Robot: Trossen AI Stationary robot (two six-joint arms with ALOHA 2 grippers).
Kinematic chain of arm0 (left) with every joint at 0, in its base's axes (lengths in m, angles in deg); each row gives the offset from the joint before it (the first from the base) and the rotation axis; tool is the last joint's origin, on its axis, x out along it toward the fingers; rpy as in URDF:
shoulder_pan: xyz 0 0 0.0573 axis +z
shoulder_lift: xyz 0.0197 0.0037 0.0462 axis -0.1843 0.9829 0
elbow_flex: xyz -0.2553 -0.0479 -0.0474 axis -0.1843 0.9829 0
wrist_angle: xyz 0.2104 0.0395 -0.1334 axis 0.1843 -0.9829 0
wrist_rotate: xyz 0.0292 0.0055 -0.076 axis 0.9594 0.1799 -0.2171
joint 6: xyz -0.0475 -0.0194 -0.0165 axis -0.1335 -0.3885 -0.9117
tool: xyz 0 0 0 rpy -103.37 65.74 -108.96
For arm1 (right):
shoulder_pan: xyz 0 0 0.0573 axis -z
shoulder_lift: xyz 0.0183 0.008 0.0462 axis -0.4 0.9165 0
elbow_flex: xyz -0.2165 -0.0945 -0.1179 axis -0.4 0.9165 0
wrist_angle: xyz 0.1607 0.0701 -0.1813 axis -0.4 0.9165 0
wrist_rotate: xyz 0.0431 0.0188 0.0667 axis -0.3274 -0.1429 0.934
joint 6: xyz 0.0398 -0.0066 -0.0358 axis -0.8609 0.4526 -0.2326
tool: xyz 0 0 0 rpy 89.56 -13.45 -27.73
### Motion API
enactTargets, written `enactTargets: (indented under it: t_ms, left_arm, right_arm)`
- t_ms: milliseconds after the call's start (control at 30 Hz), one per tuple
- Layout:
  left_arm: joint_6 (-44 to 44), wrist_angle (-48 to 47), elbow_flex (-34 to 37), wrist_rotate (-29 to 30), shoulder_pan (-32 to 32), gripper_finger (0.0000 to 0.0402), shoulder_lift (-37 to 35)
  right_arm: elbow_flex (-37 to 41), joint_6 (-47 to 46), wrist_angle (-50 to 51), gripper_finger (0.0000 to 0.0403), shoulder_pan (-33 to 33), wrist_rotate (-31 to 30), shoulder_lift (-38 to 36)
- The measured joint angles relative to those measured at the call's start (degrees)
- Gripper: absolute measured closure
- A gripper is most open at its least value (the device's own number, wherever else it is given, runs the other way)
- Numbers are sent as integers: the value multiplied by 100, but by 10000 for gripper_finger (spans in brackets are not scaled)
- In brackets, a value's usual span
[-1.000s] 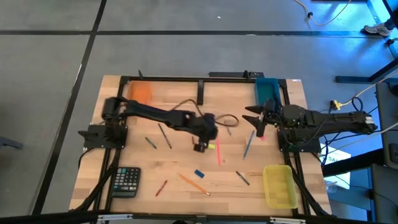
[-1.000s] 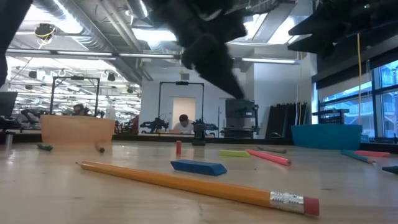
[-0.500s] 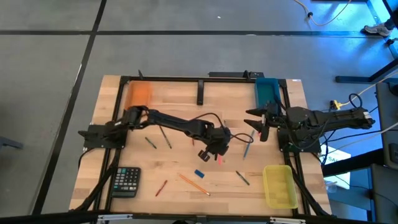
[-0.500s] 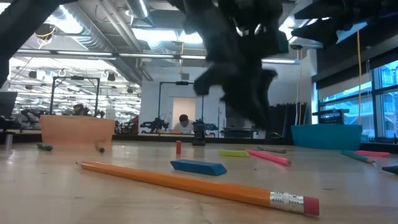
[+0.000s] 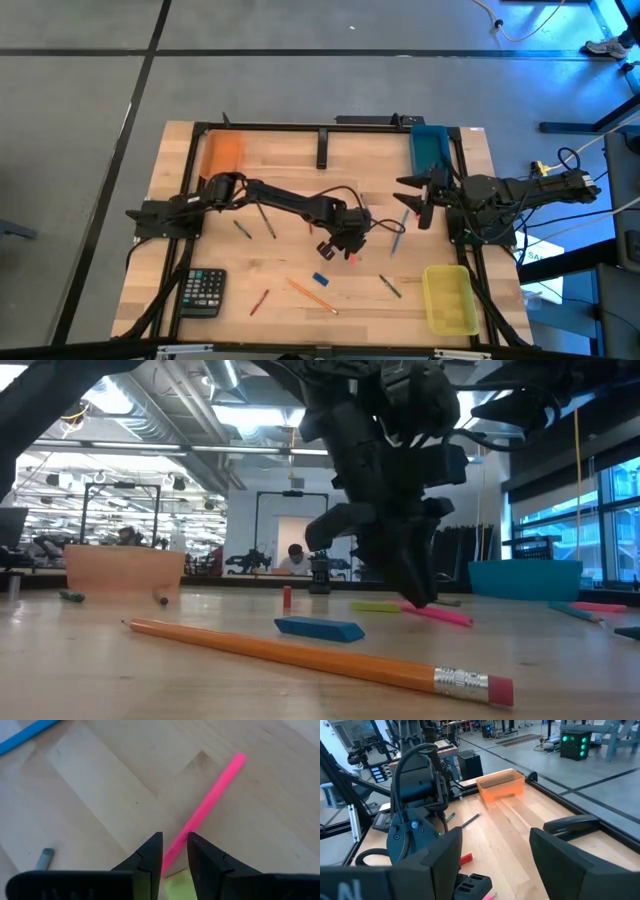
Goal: Sort crayons/erasers/pens/pencils in bins
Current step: Put the pink pencil into the yellow bin
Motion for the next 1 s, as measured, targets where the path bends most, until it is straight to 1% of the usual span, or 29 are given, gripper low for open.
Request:
enactTargets:
  t_ms: [133,433,533,667,800,900,1000]
  left_arm:
    - [-3,12,-5,-174,35,320,88]
    - [-56,-72,-26,-217,88,325,238]
    - [-56,-75,-18,-180,100,339,244]
    - [-113,-72,-13,-189,150,369,254]
    - [-130,-24,-10,-317,254,394,260]
    - [-160,93,-7,-261,308,397,260]
    - [-267,170,-7,-198,323,392,263]
  right_arm:
    - [0,0,-2,167,0,-19,3]
    - [0,-1,-4,167,2,-19,4]
    - [0,0,-4,167,2,-19,4]
    - [0,0,-4,167,2,-21,4]
    - [0,1,-4,167,2,-21,4]
    - [0,-1,-6,167,2,-23,4]
    - [0,-1,-4,167,2,-23,4]
